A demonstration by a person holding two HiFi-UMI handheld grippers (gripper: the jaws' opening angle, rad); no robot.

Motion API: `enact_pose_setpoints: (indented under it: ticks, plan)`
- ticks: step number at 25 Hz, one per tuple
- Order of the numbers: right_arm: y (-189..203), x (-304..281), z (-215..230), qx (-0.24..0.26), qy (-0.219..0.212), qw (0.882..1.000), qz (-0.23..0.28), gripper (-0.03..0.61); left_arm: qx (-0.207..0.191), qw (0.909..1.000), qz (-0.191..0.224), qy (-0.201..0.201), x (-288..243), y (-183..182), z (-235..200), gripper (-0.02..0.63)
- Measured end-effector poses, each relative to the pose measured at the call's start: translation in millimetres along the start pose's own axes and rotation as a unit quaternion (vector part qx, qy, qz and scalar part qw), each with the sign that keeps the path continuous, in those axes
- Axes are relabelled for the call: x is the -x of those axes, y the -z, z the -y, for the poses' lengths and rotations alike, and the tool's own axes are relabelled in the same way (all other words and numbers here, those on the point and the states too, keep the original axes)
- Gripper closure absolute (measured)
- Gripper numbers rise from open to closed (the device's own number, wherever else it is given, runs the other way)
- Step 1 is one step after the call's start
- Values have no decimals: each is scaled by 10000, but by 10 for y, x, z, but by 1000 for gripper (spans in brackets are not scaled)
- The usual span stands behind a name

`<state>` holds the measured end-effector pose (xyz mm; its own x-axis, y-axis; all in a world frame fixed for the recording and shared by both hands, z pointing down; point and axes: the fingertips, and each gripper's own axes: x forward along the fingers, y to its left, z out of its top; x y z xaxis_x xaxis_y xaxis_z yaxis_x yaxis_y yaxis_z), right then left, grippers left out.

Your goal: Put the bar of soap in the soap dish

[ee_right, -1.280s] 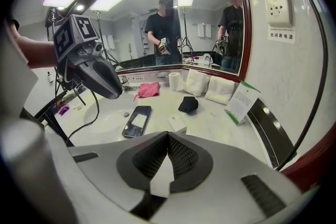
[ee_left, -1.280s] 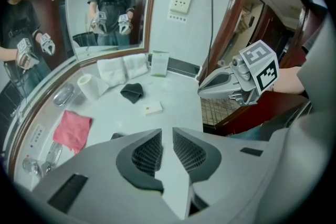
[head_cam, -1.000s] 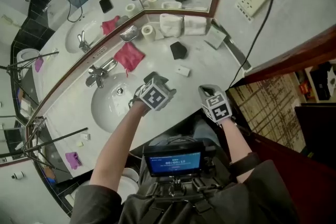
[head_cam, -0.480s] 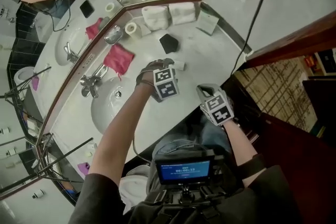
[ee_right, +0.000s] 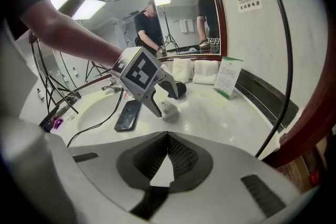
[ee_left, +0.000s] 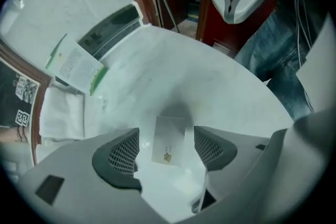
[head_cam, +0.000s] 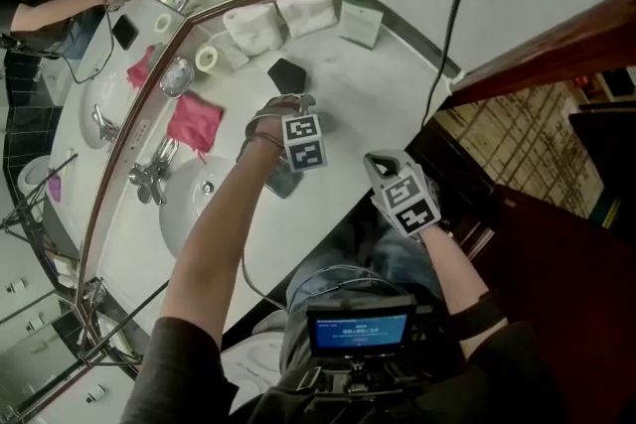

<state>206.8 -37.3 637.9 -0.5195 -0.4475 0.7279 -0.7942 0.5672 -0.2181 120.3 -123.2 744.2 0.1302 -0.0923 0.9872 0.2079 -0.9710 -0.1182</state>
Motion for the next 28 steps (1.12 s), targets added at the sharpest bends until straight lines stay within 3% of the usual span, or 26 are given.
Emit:
enact_pose_setpoints:
  ticks: [9,20,24,26,28]
  plan:
    - [229,103,274,-398,344,9986,21,557,59,9998,52,201,-119,-19,56,418]
    - [80,143,381,-373,358,9986,109,557,1358,9883,681,-167,229,-143,-169,426]
    - [-92,133,399,-286,286,9990,164,557,2038,9725,1069,-356,549,-181,-237,425]
    - [-189,144,374,-202,244,9993,190,557,2530,9571,1346,-424,748,-191,-225,426]
    - [-311,139,349,-74,187,9996,222,557,3068,9361,1639,-528,951,-169,-223,425]
